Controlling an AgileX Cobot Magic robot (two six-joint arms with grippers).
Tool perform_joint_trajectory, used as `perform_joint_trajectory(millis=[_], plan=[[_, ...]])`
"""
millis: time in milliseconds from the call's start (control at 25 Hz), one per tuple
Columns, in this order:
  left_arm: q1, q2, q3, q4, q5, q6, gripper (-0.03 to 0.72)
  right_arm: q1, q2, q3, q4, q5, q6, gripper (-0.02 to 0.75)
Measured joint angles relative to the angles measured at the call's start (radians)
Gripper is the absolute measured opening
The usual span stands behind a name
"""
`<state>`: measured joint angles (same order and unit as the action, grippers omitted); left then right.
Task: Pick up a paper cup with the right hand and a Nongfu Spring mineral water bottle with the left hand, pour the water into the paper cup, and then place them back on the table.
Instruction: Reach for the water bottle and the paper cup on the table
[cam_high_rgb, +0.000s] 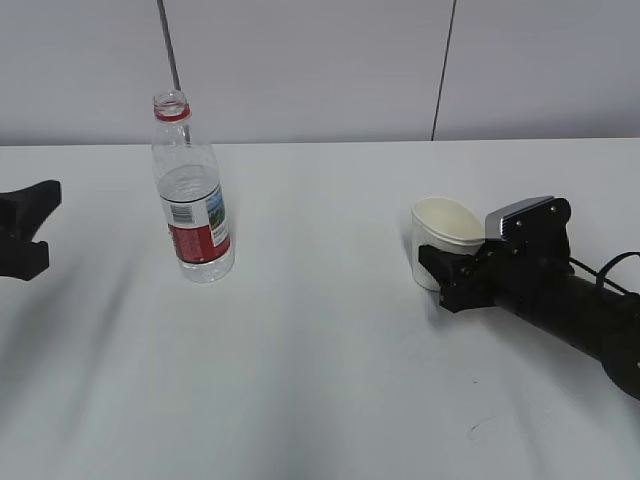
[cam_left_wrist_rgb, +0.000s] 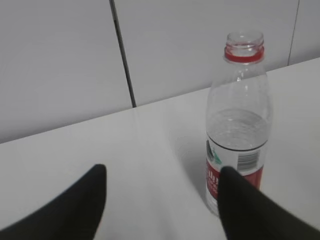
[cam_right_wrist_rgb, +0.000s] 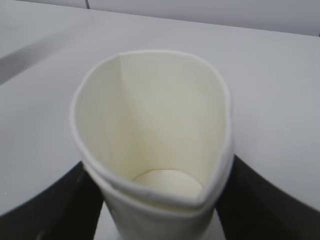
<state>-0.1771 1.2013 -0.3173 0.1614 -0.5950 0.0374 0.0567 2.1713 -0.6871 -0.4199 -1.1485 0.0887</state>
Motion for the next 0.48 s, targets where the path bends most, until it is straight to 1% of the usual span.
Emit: perform_joint_trajectory(millis=[120,200,280,480], plan=[[0.000,0.046,0.000,0.048,-0.056,-0.044,0.543,0.000,0.000,0.000,0.000,0.000,0.000,0.485],[0.000,0.077,0.000,0.065,-0.102,-0.061,0.589,0.000,0.000,0.000,0.000,0.000,0.000,0.485],[0.000,0.112,0.000,0.072,-0.146,-0.080,0.608,0.000,0.000,0.000,0.000,0.000,0.000,0.485],[0.000,0.244,-0.001,0.123,-0.294,-0.142,0.610,0.000,0.000,0.000,0.000,0.000,0.000,0.484]])
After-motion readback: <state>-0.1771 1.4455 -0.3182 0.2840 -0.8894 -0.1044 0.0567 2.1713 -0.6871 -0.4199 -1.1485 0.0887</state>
